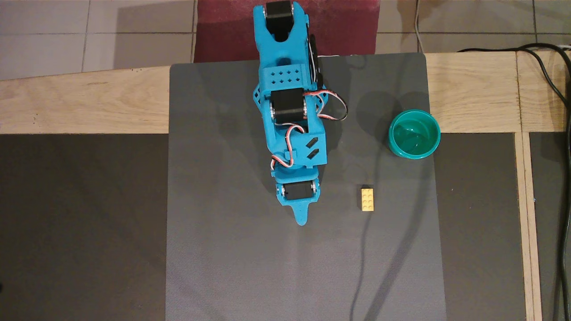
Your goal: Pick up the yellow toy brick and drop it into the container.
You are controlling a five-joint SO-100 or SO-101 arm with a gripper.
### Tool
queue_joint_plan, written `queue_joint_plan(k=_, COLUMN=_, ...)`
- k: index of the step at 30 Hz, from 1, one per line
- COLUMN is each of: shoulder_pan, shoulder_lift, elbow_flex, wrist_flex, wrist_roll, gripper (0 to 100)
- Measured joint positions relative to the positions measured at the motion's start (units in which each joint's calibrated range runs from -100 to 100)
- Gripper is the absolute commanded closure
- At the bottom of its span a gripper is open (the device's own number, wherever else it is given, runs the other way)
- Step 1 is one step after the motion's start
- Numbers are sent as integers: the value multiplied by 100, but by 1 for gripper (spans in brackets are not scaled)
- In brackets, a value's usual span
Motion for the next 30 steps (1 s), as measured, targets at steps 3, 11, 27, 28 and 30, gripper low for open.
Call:
queue_joint_plan(k=3, shoulder_pan=-37, shoulder_lift=0, elbow_flex=-27, wrist_flex=0, wrist_roll=0, gripper=100)
queue_joint_plan(k=11, shoulder_pan=-52, shoulder_lift=0, elbow_flex=-1695, wrist_flex=502, wrist_roll=524, gripper=100)
queue_joint_plan(k=27, shoulder_pan=-1069, shoulder_lift=3850, elbow_flex=-4422, wrist_flex=1241, wrist_roll=1031, gripper=100)
queue_joint_plan(k=28, shoulder_pan=-1158, shoulder_lift=4258, elbow_flex=-4640, wrist_flex=1241, wrist_roll=1036, gripper=100)
queue_joint_plan(k=30, shoulder_pan=-1232, shoulder_lift=4853, elbow_flex=-4857, wrist_flex=1241, wrist_roll=1084, gripper=100)
